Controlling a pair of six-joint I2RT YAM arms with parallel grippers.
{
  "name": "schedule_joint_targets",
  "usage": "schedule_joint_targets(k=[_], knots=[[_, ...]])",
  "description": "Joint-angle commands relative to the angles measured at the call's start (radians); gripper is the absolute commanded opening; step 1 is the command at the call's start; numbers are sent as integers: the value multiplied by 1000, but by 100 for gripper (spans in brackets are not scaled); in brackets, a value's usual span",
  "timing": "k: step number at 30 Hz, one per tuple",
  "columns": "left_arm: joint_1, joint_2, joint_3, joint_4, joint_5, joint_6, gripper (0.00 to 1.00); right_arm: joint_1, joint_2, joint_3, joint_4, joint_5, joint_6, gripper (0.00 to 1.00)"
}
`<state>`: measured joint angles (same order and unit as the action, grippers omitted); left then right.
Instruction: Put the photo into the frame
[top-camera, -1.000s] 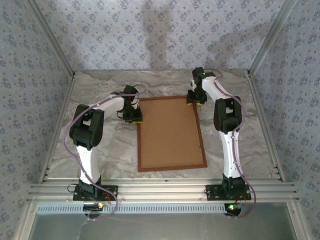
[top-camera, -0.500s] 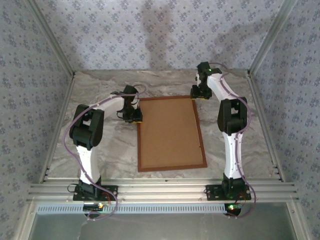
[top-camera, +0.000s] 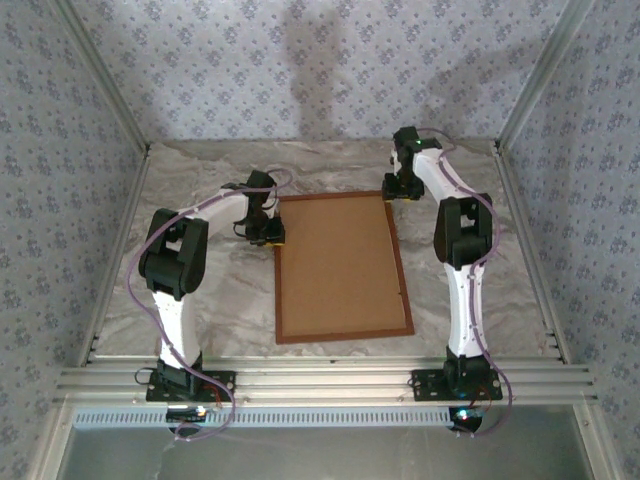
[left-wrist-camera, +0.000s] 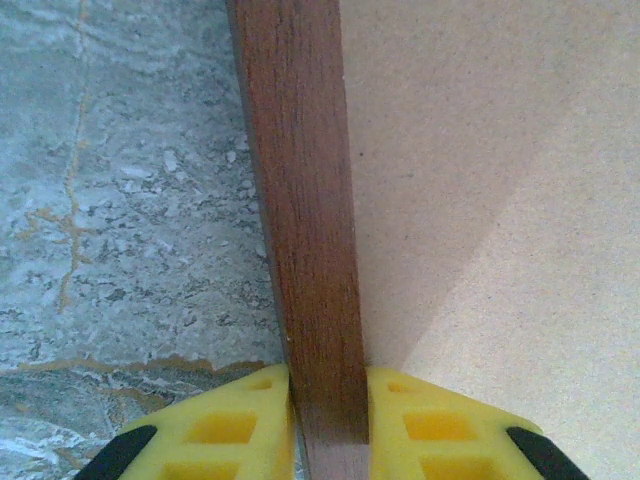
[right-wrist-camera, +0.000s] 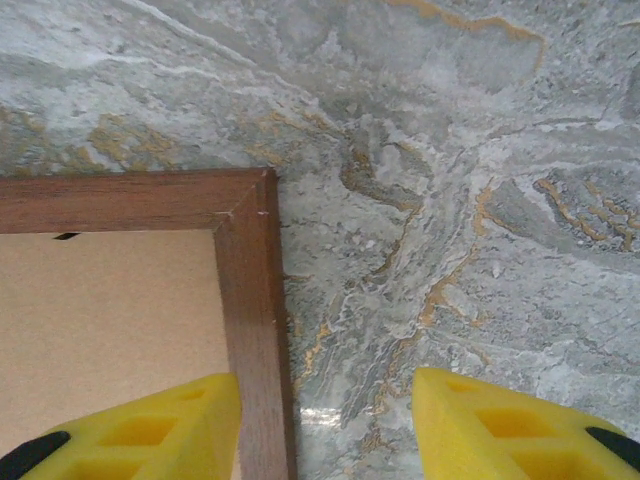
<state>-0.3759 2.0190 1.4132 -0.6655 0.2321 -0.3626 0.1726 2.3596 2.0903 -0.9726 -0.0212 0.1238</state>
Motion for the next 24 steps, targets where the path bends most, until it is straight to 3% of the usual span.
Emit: schedule_joint_targets(k=[1, 24], knots=[[-6, 66, -10, 4, -37, 24, 22, 3, 32, 0, -25, 19, -24, 50], [-6, 68, -13, 7, -36, 25, 22, 26, 34, -45, -28, 0, -23, 51]])
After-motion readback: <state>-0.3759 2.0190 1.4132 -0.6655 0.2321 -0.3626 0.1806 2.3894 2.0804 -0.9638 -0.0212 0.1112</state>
